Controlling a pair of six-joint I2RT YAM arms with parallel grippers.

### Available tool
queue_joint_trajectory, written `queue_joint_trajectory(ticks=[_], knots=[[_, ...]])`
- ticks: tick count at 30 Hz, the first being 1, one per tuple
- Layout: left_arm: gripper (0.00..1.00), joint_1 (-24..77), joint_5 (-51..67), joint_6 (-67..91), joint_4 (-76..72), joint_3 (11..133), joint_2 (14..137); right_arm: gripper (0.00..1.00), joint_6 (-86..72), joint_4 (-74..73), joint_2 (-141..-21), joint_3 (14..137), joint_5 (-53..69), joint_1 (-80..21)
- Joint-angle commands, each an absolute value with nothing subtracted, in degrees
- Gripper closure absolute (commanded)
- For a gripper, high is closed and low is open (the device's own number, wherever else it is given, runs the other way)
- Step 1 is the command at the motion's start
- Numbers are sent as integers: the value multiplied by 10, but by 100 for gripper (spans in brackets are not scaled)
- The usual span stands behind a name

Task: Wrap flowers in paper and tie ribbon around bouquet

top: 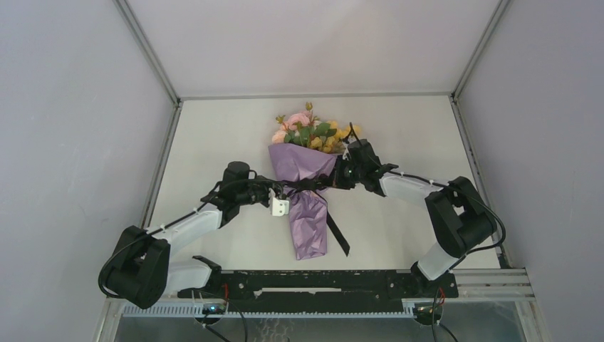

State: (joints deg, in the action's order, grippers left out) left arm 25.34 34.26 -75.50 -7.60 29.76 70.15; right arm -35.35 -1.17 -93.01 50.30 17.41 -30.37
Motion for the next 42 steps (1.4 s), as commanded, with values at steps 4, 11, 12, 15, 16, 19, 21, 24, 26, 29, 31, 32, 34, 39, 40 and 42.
queue_joint_trajectory(ticks=[4, 11, 12, 15, 16, 19, 21, 24, 26, 29, 31, 32, 34, 39, 40, 42], knots=[[100, 229, 332, -770, -81, 293, 693, 94, -302, -73, -882, 526, 199, -279], [100, 227, 348, -772, -82, 289, 692, 87, -301, -50, -893, 526, 242, -276], [100, 227, 349, -772, -83, 290, 693, 86, -304, -46, -895, 526, 243, -276], [100, 227, 350, -772, -83, 292, 695, 85, -310, -40, -903, 526, 240, -278], [100, 227, 351, -772, -83, 293, 695, 84, -311, -39, -907, 526, 239, -278], [100, 227, 356, -773, -83, 292, 696, 84, -316, -33, -916, 526, 241, -279], [100, 227, 358, -773, -84, 292, 696, 84, -321, -27, -923, 526, 242, -279], [100, 227, 358, -772, -84, 291, 696, 80, -333, -13, -930, 526, 246, -279], [100, 227, 359, -772, -84, 291, 696, 76, -349, -6, -932, 526, 244, -279], [100, 227, 361, -771, -84, 290, 697, 71, -378, 31, -937, 526, 239, -281], [100, 227, 362, -771, -84, 290, 696, 70, -399, 48, -943, 525, 241, -283], [100, 227, 362, -771, -84, 290, 696, 70, -409, 58, -948, 526, 243, -284], [100, 227, 362, -772, -84, 290, 696, 69, -423, 68, -955, 526, 243, -287], [100, 227, 362, -772, -87, 289, 696, 70, -437, 71, -968, 526, 249, -299], [100, 227, 362, -771, -88, 288, 696, 72, -438, 68, -968, 526, 249, -299], [100, 227, 362, -771, -89, 287, 696, 78, -435, 63, -966, 526, 250, -301]])
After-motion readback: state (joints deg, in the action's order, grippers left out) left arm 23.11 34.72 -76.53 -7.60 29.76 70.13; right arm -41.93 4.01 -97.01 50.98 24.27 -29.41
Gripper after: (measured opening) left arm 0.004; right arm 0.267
